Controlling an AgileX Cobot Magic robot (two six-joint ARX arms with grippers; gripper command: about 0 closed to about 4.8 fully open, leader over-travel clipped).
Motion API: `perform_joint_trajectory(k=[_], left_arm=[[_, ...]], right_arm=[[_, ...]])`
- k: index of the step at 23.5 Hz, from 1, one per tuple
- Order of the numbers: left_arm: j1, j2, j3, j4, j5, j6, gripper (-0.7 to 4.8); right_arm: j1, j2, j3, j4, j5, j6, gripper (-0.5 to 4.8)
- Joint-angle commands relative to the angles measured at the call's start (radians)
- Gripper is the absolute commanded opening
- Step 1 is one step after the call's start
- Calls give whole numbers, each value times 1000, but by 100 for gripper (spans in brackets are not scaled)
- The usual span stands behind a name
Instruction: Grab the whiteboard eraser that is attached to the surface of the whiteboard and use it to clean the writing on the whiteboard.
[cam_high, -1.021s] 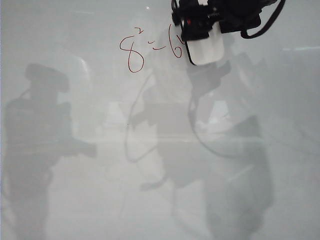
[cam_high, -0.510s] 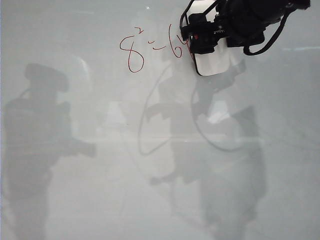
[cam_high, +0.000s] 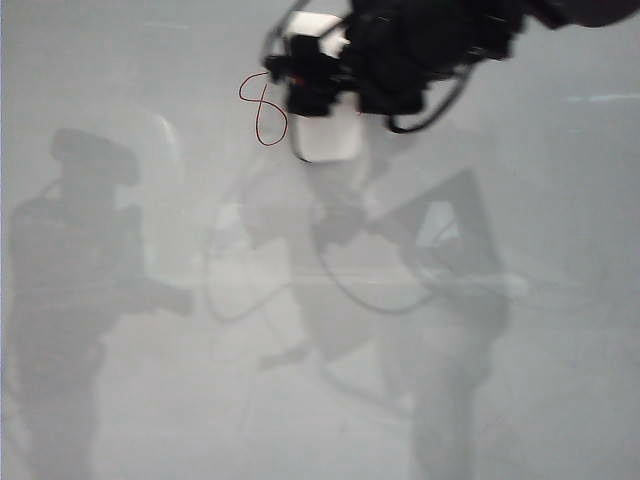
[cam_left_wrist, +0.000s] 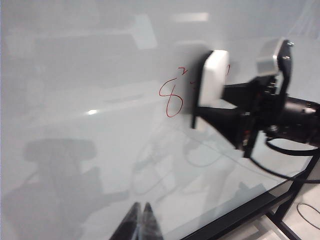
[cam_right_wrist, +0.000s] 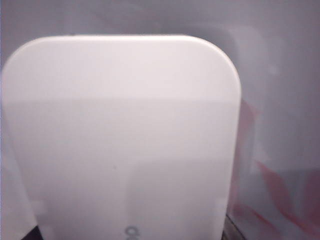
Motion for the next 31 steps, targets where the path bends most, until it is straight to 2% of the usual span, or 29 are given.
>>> perform_joint_trajectory(k=[1, 8, 11, 15, 17, 21, 23, 26, 31], left_arm=[[-1, 0, 6, 10, 2, 4, -5], [-1, 1, 6, 10, 2, 4, -5], [0, 0, 6, 10, 2, 4, -5], [0, 0, 6, 10, 2, 4, -5], [0, 0, 6, 10, 2, 4, -5], [0, 0, 6, 11, 1, 4, -6], [0, 0, 6, 11, 1, 4, -5], [0, 0, 6, 11, 1, 5, -6], [0, 0, 6, 11, 2, 4, -5]], right_arm=[[13, 83, 100, 53, 19, 0, 175], [92, 189, 219, 40, 28, -1, 175], [116, 199, 233, -13, 111, -4, 174], [115, 180, 232, -105, 285, -5, 175], [114, 148, 232, -130, 290, -32, 175], [97, 68, 228, -191, 369, -112, 175], [69, 25, 220, -259, 381, -111, 175], [25, -64, 139, -259, 384, -138, 175], [-56, -224, -54, -185, 278, -147, 175]])
